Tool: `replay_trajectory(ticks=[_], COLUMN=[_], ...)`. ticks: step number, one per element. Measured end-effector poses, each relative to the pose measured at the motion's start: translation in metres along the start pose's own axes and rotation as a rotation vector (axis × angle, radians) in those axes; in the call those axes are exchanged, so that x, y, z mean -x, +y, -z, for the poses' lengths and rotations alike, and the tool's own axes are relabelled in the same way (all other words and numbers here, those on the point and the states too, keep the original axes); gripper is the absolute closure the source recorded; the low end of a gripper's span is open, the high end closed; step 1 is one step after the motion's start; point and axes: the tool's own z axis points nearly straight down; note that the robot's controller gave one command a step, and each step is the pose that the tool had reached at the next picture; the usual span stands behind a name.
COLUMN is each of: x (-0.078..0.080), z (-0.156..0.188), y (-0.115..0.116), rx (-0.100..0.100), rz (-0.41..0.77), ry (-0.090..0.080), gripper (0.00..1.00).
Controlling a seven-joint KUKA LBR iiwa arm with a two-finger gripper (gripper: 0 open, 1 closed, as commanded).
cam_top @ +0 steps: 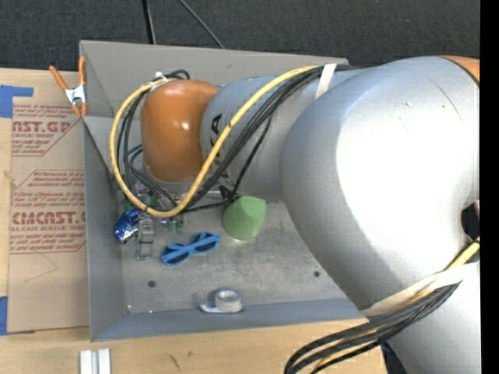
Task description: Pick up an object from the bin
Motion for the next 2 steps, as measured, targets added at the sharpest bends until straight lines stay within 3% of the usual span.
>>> replay_trajectory(ticks=[1,2], x=[-0.019,-0.008], z=[0.000,-0.031], y=[0.004,0.002], rx=[-0.006,-0.004], rz=[-0.207,-0.302], ry=[0.006,0.000], gripper=[0.00,0.00])
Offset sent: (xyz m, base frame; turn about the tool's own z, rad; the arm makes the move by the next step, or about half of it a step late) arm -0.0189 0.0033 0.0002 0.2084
